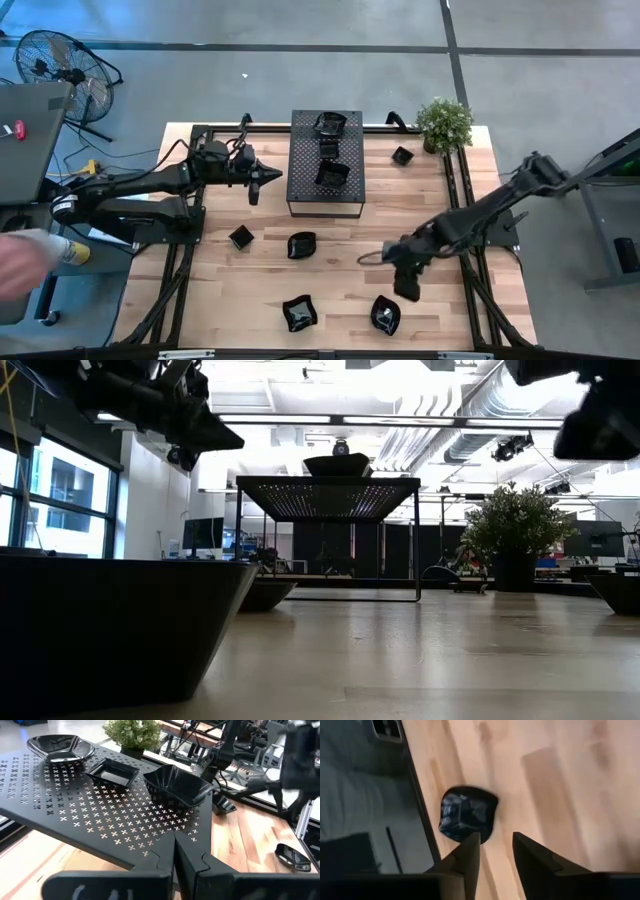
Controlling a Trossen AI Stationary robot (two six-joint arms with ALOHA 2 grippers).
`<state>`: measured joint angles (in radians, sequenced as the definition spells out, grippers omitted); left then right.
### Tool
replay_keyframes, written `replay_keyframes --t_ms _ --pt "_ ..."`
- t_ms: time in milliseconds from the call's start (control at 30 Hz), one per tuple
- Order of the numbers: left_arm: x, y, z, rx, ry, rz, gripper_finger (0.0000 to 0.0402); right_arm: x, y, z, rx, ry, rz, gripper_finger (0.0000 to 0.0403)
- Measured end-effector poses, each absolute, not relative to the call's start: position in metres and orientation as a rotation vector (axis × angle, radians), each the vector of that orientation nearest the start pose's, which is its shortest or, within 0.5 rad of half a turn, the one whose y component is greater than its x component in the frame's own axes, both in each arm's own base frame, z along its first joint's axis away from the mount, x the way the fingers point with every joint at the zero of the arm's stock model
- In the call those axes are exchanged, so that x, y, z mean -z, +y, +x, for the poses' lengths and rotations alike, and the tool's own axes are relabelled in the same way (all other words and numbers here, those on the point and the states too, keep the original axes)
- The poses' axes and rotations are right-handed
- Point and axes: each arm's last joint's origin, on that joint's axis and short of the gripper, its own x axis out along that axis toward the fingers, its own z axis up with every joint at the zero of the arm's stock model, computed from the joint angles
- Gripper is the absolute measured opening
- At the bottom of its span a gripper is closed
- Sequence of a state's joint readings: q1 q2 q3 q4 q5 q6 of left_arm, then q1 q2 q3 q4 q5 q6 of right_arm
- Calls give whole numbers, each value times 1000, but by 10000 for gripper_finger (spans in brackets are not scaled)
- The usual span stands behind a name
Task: Pick & Place Mini shaped plates
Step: Stack the leaf-shaped plate on top of the stacked leaf-shaped plates on the shelf
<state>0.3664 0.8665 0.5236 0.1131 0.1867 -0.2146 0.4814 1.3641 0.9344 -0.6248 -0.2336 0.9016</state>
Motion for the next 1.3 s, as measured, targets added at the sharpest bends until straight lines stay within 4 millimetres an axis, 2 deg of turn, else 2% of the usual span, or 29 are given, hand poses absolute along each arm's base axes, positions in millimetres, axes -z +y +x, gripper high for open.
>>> replay_keyframes --t_ms 167,267,400,567,733,967,1167,1300 --pt "-256 64 183 -203 206 -277 0 -198 147 247 -207 1368 671 125" --pt "-256 65 182 -214 212 -277 0 -180 156 253 -204 1401 654 123" --pt "-256 65 182 -217 211 -277 0 -162 161 258 -172 1438 641 110" --pt "-256 65 182 -225 211 -276 0 -149 161 261 -117 1445 613 87" --pt "-256 65 182 -226 210 -276 0 -146 162 263 -116 1437 601 63" --pt "-256 65 182 -228 210 -275 0 -146 162 263 -125 1438 593 6" --pt "-256 65 182 -229 210 -275 0 -147 162 263 -126 1443 605 9" --pt "-256 65 182 -228 210 -275 0 -155 161 262 -135 1420 623 3"
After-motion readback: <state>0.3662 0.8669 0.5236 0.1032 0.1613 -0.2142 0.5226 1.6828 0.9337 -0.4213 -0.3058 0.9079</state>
